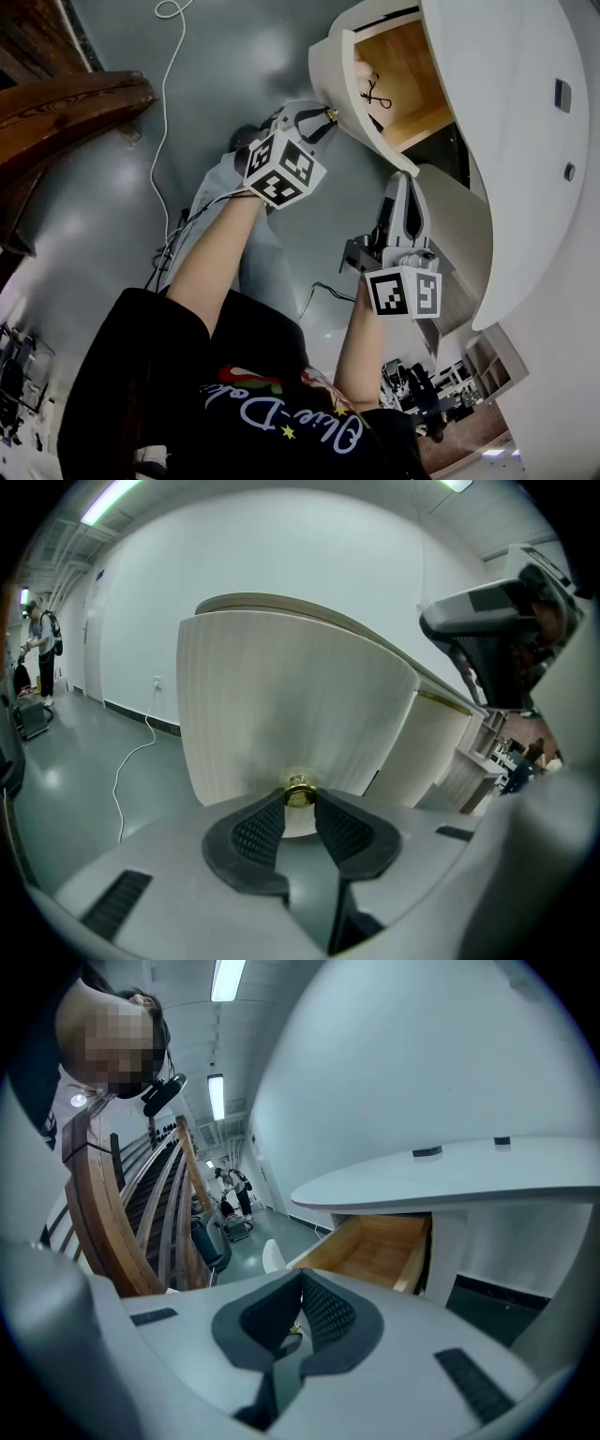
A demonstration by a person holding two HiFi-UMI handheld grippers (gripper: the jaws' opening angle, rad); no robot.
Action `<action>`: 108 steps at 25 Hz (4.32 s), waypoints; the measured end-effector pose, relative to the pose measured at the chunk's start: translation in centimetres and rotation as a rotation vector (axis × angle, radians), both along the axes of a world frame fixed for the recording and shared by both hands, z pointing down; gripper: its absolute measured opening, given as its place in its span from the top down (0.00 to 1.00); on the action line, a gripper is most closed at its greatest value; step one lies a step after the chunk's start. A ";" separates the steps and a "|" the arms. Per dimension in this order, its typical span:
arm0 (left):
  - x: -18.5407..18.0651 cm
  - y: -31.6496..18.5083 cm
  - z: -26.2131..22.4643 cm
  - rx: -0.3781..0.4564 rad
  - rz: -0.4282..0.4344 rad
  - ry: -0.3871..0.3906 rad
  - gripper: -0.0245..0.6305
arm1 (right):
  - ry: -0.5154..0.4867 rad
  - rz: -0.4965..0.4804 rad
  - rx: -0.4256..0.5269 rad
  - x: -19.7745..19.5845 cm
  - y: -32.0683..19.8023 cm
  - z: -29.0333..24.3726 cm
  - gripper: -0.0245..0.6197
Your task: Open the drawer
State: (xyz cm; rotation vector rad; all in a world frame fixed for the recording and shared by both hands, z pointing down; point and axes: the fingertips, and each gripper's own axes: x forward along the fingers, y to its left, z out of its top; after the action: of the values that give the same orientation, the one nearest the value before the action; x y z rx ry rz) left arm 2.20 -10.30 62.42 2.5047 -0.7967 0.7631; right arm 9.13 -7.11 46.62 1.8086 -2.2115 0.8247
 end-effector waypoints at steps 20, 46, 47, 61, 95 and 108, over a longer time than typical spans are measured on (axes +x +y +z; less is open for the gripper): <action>-1.5 1.4 0.2 -0.017 -0.020 -0.011 0.81 | -0.006 -0.029 0.000 -1.0 0.4 -0.5 0.96; -3.3 3.1 0.2 -0.022 -0.014 -0.010 0.81 | -0.013 -0.055 0.011 -3.4 1.2 -0.8 0.96; -3.4 3.1 0.2 -0.021 -0.013 -0.010 0.81 | -0.013 -0.055 0.012 -3.4 1.2 -0.9 0.96; -3.6 3.3 0.1 -0.017 -0.014 -0.028 0.81 | -0.022 -0.050 0.023 -2.2 1.6 -1.5 0.96; -3.4 3.5 0.2 0.017 0.003 -0.057 0.81 | -0.017 -0.038 0.042 -0.7 4.3 -2.3 0.96; -5.5 4.3 -3.2 0.063 -0.053 -0.069 0.78 | -0.039 -0.032 0.080 -0.5 5.9 -3.3 0.96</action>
State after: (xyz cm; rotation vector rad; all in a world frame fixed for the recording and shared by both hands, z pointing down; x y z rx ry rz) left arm -3.28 -5.98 59.21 2.5135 -0.9207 0.8226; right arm 8.63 -1.22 43.28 1.8017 -2.3232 0.7833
